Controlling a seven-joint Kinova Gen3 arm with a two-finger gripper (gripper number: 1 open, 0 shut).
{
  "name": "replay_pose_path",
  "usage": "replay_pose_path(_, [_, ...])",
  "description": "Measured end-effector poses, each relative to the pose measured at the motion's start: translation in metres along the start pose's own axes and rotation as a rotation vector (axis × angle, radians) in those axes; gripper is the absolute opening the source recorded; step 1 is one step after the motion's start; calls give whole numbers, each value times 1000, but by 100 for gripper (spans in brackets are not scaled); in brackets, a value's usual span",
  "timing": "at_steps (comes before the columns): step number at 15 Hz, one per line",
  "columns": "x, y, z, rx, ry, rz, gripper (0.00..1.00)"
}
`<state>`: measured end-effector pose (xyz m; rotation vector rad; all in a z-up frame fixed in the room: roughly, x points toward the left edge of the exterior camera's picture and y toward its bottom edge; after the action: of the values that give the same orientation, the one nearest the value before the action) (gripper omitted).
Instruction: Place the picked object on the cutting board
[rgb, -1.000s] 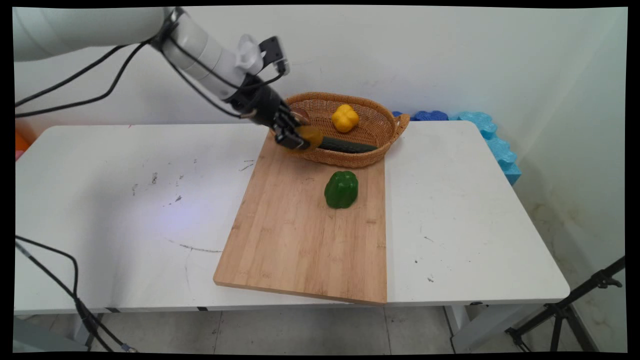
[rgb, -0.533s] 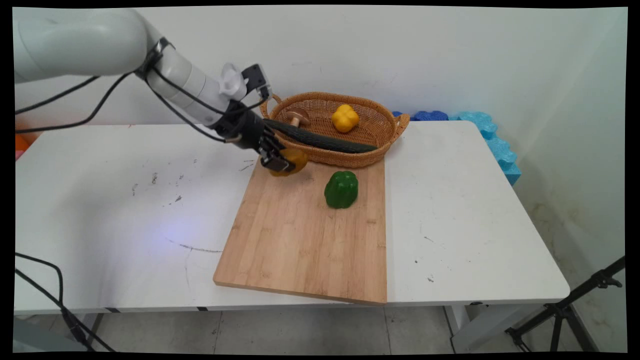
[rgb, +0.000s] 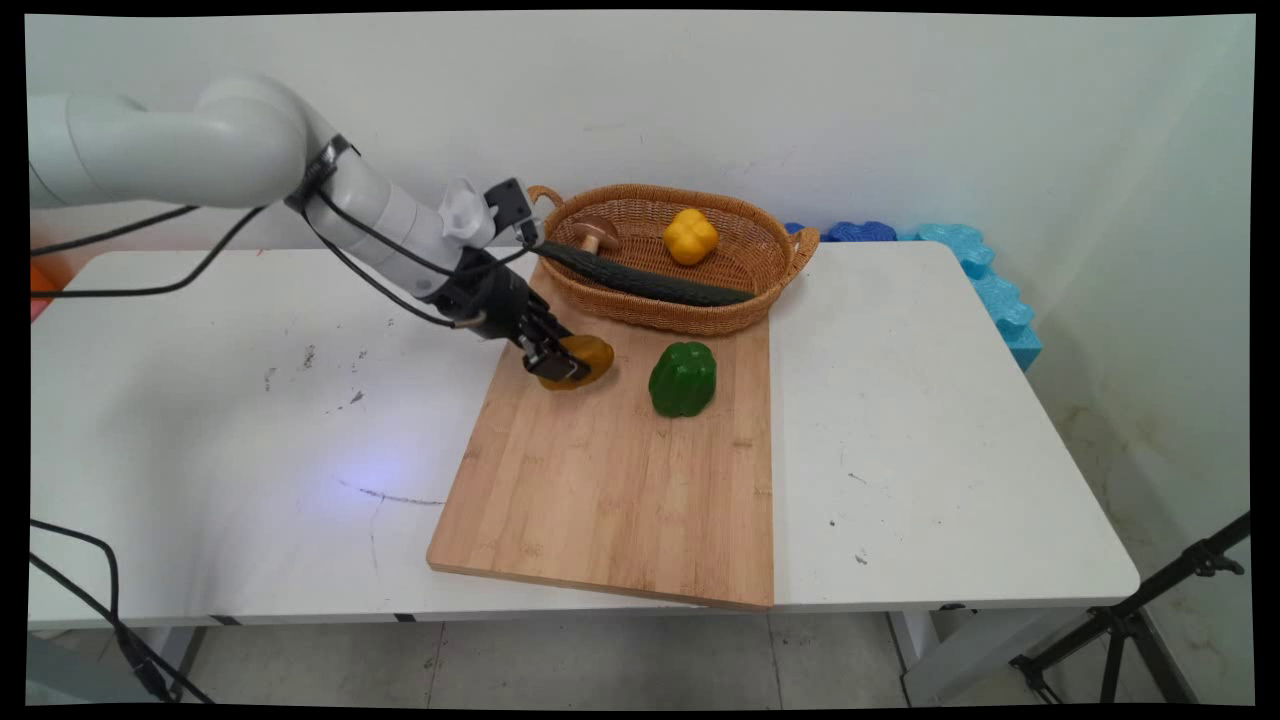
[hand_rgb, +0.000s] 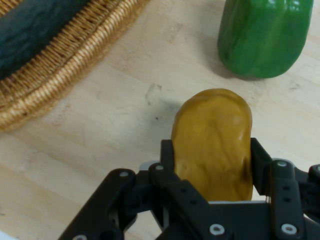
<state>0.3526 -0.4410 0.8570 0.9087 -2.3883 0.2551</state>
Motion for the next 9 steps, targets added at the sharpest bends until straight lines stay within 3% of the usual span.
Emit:
replay_pose_path(3, [-6,1,11,-10,2,-6,0])
replay_pose_path(4, [-8,1,15,-13,2,-7,100])
replay_pose_path(9, [-16,2,24,-23,0,-1,100])
